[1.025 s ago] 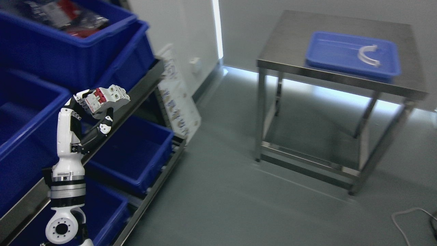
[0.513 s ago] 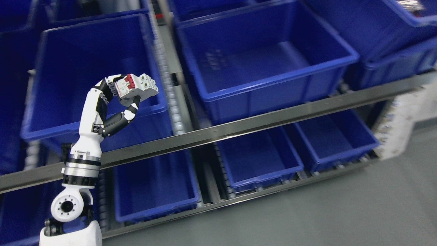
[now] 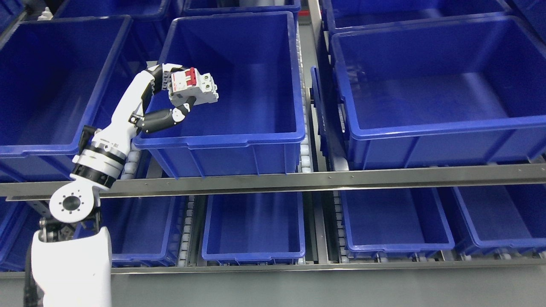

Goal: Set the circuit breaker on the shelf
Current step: 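Move the left hand over the upper blue bin, lowering the breaker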

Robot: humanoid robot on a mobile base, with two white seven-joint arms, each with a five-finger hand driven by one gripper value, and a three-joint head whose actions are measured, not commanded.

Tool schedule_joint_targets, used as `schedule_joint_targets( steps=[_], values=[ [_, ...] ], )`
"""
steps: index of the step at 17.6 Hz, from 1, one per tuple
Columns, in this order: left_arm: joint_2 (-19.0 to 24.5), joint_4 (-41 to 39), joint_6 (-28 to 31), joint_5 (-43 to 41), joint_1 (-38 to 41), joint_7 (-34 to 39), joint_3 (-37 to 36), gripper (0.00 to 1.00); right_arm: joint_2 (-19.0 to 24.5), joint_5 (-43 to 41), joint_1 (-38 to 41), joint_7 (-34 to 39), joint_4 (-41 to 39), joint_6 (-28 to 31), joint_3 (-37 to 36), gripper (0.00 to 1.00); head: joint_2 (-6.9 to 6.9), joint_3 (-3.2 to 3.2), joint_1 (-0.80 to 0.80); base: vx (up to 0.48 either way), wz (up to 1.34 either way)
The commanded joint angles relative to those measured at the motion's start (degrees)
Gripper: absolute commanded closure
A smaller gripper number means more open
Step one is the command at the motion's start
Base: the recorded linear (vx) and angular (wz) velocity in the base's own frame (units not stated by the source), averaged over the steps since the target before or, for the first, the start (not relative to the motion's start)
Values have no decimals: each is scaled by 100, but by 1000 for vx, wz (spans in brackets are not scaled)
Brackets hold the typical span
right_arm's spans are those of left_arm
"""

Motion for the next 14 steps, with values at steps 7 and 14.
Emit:
schedule_joint_targets(
  steps=[7,14],
  values=[
    [363,3016,93,-732,-1903,-179,-1568,86,-100,0,-2,-37,0,-5,0,0,0,0,0,75,12],
    [240,5084,-347,-1304,-2510,-109,-1543,86,-100,0,-2,-37,0,-5,0,0,0,0,0,73,-96]
  ],
)
